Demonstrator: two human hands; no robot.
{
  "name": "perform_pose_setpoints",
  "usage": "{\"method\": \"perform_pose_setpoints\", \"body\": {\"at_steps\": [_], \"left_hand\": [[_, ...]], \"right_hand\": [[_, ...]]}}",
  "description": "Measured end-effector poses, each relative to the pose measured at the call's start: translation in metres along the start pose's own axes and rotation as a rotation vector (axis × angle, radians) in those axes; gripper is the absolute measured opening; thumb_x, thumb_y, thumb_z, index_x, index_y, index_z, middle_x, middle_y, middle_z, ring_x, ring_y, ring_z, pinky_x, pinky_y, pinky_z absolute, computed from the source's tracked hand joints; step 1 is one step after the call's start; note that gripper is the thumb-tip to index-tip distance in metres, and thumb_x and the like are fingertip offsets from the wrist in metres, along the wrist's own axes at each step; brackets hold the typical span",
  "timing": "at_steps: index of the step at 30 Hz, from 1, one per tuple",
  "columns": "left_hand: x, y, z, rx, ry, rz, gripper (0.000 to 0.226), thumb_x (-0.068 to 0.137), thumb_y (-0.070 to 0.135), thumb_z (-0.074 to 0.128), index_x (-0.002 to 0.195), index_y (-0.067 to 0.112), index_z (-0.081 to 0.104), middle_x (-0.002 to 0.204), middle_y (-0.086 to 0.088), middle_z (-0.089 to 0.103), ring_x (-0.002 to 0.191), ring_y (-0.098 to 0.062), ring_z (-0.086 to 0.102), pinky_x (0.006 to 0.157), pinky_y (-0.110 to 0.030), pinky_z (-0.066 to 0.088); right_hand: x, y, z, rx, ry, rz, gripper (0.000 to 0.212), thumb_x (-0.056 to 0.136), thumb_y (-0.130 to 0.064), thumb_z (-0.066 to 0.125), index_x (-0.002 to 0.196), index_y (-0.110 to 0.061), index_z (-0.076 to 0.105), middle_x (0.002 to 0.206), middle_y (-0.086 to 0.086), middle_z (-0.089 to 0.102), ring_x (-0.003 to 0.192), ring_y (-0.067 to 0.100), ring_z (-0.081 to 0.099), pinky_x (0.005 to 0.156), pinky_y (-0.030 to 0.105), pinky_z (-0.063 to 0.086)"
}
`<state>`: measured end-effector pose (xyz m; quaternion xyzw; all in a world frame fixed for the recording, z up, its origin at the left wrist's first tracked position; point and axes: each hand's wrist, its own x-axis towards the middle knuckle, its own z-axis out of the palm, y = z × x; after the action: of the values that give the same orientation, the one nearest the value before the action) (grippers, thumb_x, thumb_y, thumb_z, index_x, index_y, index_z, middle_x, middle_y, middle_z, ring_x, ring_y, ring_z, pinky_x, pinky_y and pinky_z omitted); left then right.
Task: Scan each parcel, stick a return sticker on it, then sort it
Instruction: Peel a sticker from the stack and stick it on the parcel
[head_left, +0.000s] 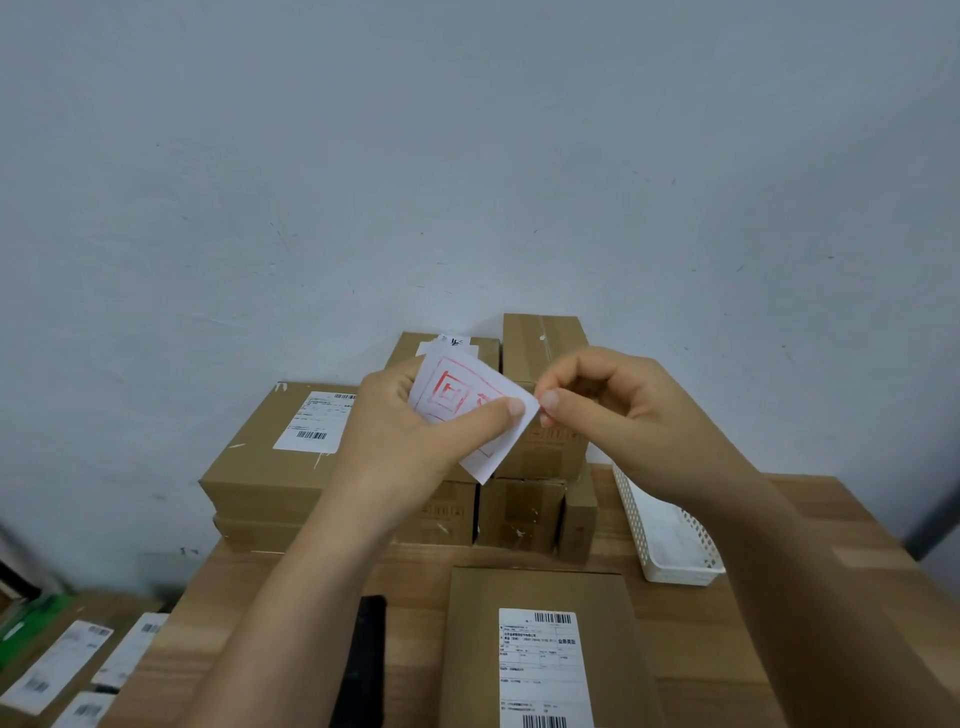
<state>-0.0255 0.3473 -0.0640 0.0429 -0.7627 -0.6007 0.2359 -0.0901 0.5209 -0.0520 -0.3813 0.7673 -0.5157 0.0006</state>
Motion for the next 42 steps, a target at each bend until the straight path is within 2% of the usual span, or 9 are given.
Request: {"method": "perform_pose_setpoints", "body": {"at_steps": [4, 7, 9, 11, 13, 15, 22, 31, 42], "left_hand": [[0.002, -0.004, 0.002, -0.011, 0.015, -0.006, 0.027, 0.062, 0.044, 0.080, 0.083, 0.035, 0.066, 0.079, 0.028, 0.067, 0.075, 0.012, 0.061, 0.052, -0.007, 0.047], [0.000, -0.013, 0.006, 0.045, 0.132, 0.114, 0.059, 0.061, 0.048, 0.086, 0.111, 0.041, 0.056, 0.106, 0.025, 0.063, 0.101, 0.006, 0.057, 0.078, -0.017, 0.051], [-0.005, -0.017, 0.009, 0.191, 0.306, 0.274, 0.069, 0.065, 0.044, 0.085, 0.121, 0.041, 0.045, 0.124, 0.019, 0.045, 0.119, -0.002, 0.043, 0.094, -0.015, 0.038], [-0.010, -0.017, 0.012, 0.293, 0.380, 0.431, 0.053, 0.072, 0.039, 0.079, 0.116, 0.038, 0.049, 0.119, 0.013, 0.042, 0.117, -0.010, 0.042, 0.092, -0.013, 0.036], [-0.012, -0.016, 0.014, 0.277, 0.297, 0.512, 0.025, 0.082, 0.032, 0.072, 0.103, 0.028, 0.060, 0.108, 0.013, 0.055, 0.107, -0.008, 0.052, 0.086, -0.017, 0.043], [-0.012, -0.018, 0.016, 0.173, 0.198, 0.508, 0.013, 0.088, 0.026, 0.067, 0.100, 0.021, 0.068, 0.100, 0.012, 0.064, 0.101, -0.011, 0.061, 0.083, -0.019, 0.048], [-0.015, -0.015, 0.014, -0.017, 0.121, 0.476, 0.013, 0.090, 0.019, 0.066, 0.099, 0.020, 0.074, 0.093, 0.011, 0.073, 0.097, -0.018, 0.068, 0.082, -0.031, 0.054], [-0.017, -0.008, 0.009, -0.012, 0.098, 0.480, 0.011, 0.087, 0.023, 0.066, 0.093, 0.021, 0.075, 0.087, 0.014, 0.072, 0.091, -0.011, 0.068, 0.078, -0.017, 0.050], [-0.019, -0.006, 0.004, 0.006, 0.059, 0.479, 0.011, 0.084, 0.027, 0.068, 0.093, 0.029, 0.074, 0.088, 0.018, 0.072, 0.091, -0.005, 0.068, 0.077, -0.013, 0.049]], "right_hand": [[0.001, 0.001, 0.005, 0.065, 0.048, 0.002, 0.013, 0.093, -0.014, 0.060, 0.083, -0.016, 0.068, 0.075, -0.005, 0.066, 0.077, 0.011, 0.062, 0.073, 0.024, 0.052], [0.001, 0.003, 0.013, 0.139, 0.160, 0.014, 0.014, 0.091, -0.017, 0.060, 0.080, -0.016, 0.068, 0.072, -0.007, 0.064, 0.078, 0.018, 0.061, 0.073, 0.029, 0.053], [0.001, 0.005, 0.019, 0.181, 0.237, 0.036, 0.017, 0.093, -0.013, 0.059, 0.079, -0.016, 0.068, 0.072, -0.005, 0.065, 0.080, 0.022, 0.062, 0.076, 0.032, 0.054], [0.001, 0.005, 0.025, 0.217, 0.278, 0.034, 0.016, 0.092, -0.014, 0.060, 0.078, -0.019, 0.068, 0.071, -0.007, 0.064, 0.075, 0.016, 0.061, 0.077, 0.028, 0.052], [0.001, 0.004, 0.029, 0.259, 0.271, 0.018, 0.011, 0.085, -0.020, 0.060, 0.078, -0.020, 0.068, 0.071, -0.008, 0.064, 0.075, 0.009, 0.060, 0.077, 0.024, 0.051], [0.001, 0.003, 0.031, 0.298, 0.244, -0.001, 0.011, 0.083, -0.022, 0.058, 0.079, -0.019, 0.067, 0.072, -0.009, 0.065, 0.076, 0.007, 0.061, 0.076, 0.021, 0.051], [0.002, -0.001, 0.029, 0.400, 0.181, -0.040, 0.011, 0.082, -0.015, 0.057, 0.078, -0.014, 0.068, 0.069, -0.007, 0.066, 0.071, 0.006, 0.063, 0.070, 0.016, 0.050], [-0.001, -0.008, 0.022, 0.298, 0.138, -0.104, 0.012, 0.083, -0.012, 0.059, 0.081, -0.014, 0.070, 0.071, -0.007, 0.070, 0.074, 0.006, 0.068, 0.070, 0.015, 0.052], [-0.003, -0.005, 0.023, 0.201, 0.138, -0.161, 0.005, 0.084, -0.015, 0.065, 0.082, -0.015, 0.069, 0.074, -0.007, 0.068, 0.074, 0.007, 0.064, 0.070, 0.022, 0.054]]}}
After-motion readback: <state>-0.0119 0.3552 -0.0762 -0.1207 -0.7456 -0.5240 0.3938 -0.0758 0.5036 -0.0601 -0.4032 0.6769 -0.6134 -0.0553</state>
